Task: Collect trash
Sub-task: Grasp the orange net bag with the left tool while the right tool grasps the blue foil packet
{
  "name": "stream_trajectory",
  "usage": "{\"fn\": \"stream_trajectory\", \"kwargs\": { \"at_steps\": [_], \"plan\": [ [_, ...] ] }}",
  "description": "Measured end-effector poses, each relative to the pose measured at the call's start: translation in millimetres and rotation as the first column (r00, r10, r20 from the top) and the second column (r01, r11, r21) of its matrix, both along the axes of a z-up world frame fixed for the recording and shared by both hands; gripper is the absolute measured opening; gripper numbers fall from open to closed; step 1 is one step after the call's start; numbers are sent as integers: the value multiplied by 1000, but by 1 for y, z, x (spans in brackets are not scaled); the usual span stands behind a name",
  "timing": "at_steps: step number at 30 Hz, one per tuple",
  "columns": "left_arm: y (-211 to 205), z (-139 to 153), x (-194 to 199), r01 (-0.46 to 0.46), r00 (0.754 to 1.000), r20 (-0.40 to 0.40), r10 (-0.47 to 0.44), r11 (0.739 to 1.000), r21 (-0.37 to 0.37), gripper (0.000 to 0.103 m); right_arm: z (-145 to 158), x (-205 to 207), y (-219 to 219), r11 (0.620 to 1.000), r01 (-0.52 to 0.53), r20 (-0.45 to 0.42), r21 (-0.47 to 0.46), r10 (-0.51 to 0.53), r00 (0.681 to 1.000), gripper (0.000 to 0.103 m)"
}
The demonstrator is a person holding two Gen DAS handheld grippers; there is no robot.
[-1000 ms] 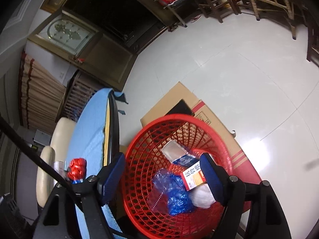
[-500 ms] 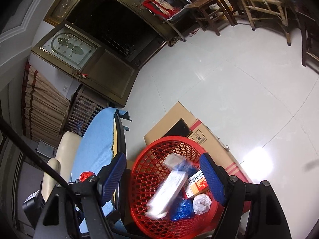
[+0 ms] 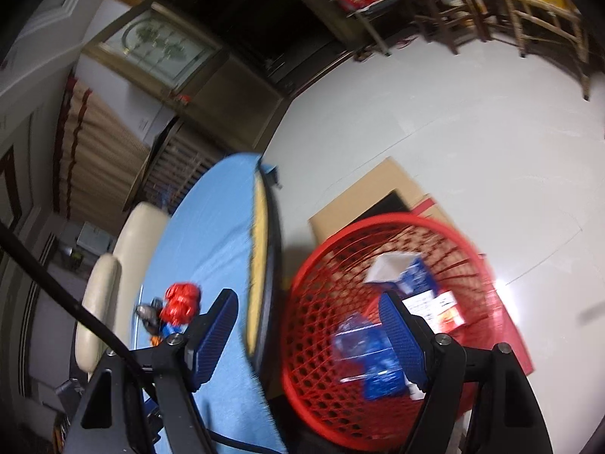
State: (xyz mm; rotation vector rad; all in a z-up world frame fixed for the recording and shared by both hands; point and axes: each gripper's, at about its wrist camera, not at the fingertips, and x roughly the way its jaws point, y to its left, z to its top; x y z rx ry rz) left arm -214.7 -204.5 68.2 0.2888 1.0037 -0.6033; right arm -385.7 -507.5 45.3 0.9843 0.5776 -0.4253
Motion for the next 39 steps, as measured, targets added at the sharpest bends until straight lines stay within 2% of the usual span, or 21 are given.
{"fn": "stream_trajectory", "kwargs": {
  "at_steps": [7,15,22,28,29,30,31,33,39],
  "plan": [
    [58,-4,22,-127,992,4,127,992,-12,77,8,49,50,988,-147,-37,-38,146,989,80],
    [97,-9,57,-222,975,-26,220,973,-61,77,8,90,101,958,-280,-92,-68,274,957,80],
    [92,2,112,-293,956,-38,291,946,-137,77,12,107,124,938,-335,-129,-88,322,938,80],
    [73,-6,154,-323,946,-68,316,937,-135,77,12,107,123,938,-333,-150,-93,317,936,80],
    [70,-9,160,-320,947,-75,313,938,-130,75,12,107,123,939,-330,-152,-92,314,937,80],
    [68,-14,166,-318,947,-90,309,939,-127,65,11,107,122,941,-327,-155,-90,311,938,80],
    [67,-17,170,-321,945,-102,310,939,-119,47,10,108,121,941,-326,-158,-88,310,938,80],
    [68,-26,181,-324,941,-133,310,940,-103,29,9,110,122,940,-329,-164,-86,313,936,80],
    [90,-24,177,-331,941,-125,316,935,-130,28,5,127,132,928,-362,-186,-83,343,921,80]
  ]
}}
